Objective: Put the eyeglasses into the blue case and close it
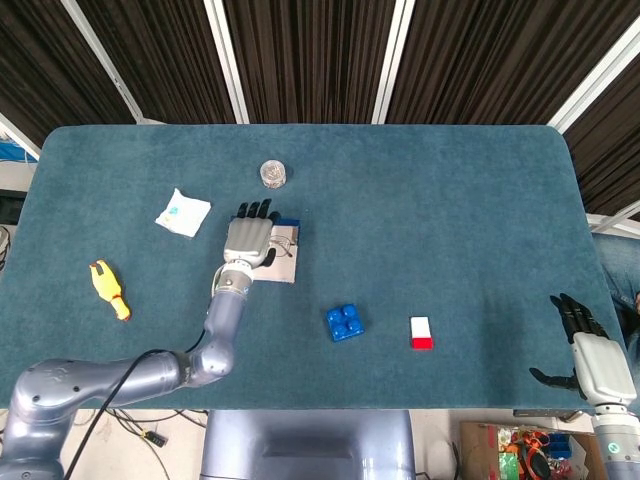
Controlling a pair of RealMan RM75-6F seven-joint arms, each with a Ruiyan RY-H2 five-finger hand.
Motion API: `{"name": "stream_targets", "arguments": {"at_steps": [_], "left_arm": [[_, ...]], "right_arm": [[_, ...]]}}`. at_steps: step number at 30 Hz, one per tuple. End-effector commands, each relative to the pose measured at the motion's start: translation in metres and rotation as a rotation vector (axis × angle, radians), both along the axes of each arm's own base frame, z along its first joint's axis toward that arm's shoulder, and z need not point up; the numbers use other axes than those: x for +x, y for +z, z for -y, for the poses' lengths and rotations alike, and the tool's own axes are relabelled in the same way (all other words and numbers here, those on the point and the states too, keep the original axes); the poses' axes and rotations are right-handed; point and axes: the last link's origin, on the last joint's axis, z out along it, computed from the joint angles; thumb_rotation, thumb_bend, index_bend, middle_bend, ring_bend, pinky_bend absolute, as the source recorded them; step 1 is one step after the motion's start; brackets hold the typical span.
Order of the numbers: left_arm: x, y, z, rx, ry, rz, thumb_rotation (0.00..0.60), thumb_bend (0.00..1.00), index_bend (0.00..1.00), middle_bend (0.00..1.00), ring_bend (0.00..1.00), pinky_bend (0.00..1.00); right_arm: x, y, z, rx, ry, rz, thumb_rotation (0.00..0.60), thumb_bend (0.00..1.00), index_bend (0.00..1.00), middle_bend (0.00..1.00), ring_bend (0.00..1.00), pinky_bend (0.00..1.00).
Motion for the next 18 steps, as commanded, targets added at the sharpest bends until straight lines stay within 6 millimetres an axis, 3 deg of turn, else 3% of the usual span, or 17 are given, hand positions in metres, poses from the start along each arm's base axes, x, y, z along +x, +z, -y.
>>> {"name": "stream_targets", "arguments": {"at_steps": [1,3,5,7,9,13,18], "left_arm": [[-0.019,0.014,0.023,-0.022,-0.006,0.092,0.6,0.39,0.14,0.07,0.0,0.08],[-0.024,0.017,0.033,-0.058,-0.002,0.14,0.6,0.39,0.13,0.1,0.04,0.22],[-0.031,0.018,0.042,-0.087,-0.011,0.166,0.6,0.39,0.13,0.14,0.15,0.36],[-0.037,0.017,0.05,-0.117,-0.022,0.178,0.6,0.39,0.11,0.21,0.34,0.48],[-0.042,0.015,0.056,-0.163,0.012,0.234,0.6,0.39,0.1,0.28,0.47,0.56],[-0.045,0.015,0.056,-0.186,0.027,0.275,0.6,0.4,0.07,0.44,0.62,0.67],[-0.048,0.013,0.054,-0.168,0.033,0.284,0.6,0.4,0.03,0.63,0.77,0.72]], "right_arm": [[0.0,-0.001,0.0,0.003,-0.004,0.0,0.6,0.02,0.0,0.0,0.0,0.17],[0.001,-0.002,0.0,0.006,-0.003,-0.003,0.6,0.02,0.0,0.0,0.0,0.17],[0.001,-0.002,0.0,0.004,-0.002,-0.007,0.6,0.02,0.0,0.0,0.0,0.17],[0.0,-0.001,0.0,0.002,-0.005,-0.008,0.6,0.02,0.0,0.0,0.0,0.17],[0.0,-0.001,0.0,0.002,-0.013,-0.008,0.6,0.02,0.0,0.0,0.0,0.17],[0.0,-0.002,-0.001,0.005,-0.015,-0.01,0.6,0.02,0.0,0.0,0.0,0.17],[0.0,-0.001,-0.001,0.005,-0.019,-0.011,0.6,0.02,0.0,0.0,0.0,0.17]]}}
